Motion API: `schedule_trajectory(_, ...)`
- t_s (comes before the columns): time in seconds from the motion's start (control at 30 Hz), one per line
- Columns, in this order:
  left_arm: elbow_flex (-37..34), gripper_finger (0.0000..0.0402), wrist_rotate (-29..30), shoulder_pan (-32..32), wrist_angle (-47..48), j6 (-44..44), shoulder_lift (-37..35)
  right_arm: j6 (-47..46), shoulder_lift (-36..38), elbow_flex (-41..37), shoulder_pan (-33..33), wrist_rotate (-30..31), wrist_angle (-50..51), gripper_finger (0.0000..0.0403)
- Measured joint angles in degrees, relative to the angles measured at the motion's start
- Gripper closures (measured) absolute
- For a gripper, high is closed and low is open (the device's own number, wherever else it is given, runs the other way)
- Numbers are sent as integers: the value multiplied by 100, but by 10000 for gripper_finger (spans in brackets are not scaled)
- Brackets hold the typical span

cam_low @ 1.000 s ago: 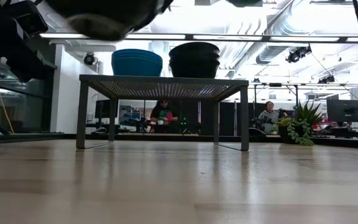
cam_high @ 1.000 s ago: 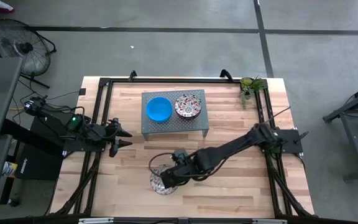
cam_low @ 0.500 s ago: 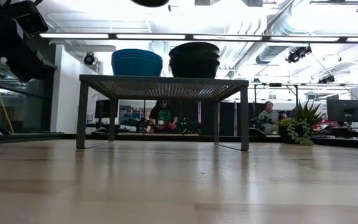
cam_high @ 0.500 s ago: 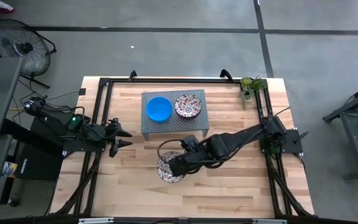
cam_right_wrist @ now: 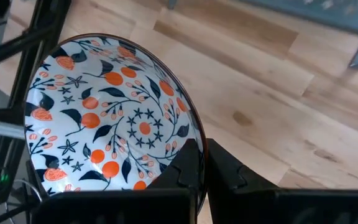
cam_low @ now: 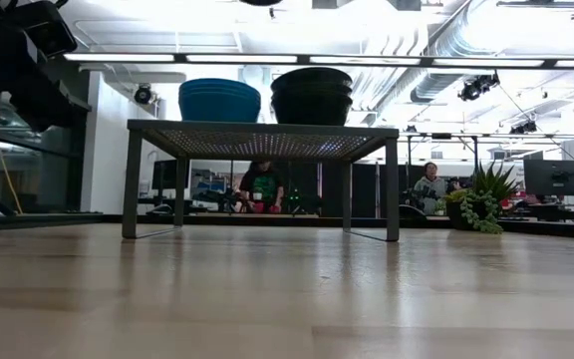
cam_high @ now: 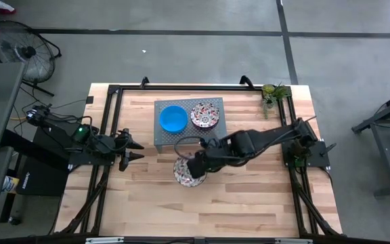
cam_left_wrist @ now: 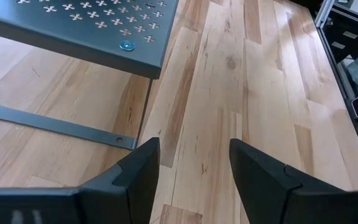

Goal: Pick & Place Mini bowls
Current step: Stack the white bowl on top of the white bowls on the shelf

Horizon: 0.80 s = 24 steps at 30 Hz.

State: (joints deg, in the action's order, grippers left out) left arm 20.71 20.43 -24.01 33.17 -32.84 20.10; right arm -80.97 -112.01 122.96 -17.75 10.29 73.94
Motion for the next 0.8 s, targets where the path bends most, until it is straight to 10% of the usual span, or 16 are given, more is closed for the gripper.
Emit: schedule_trajectory(0.8, 0, 211, -2, -1, 1, 1, 0, 899, 363, 0, 1470, -485, 329, 403)
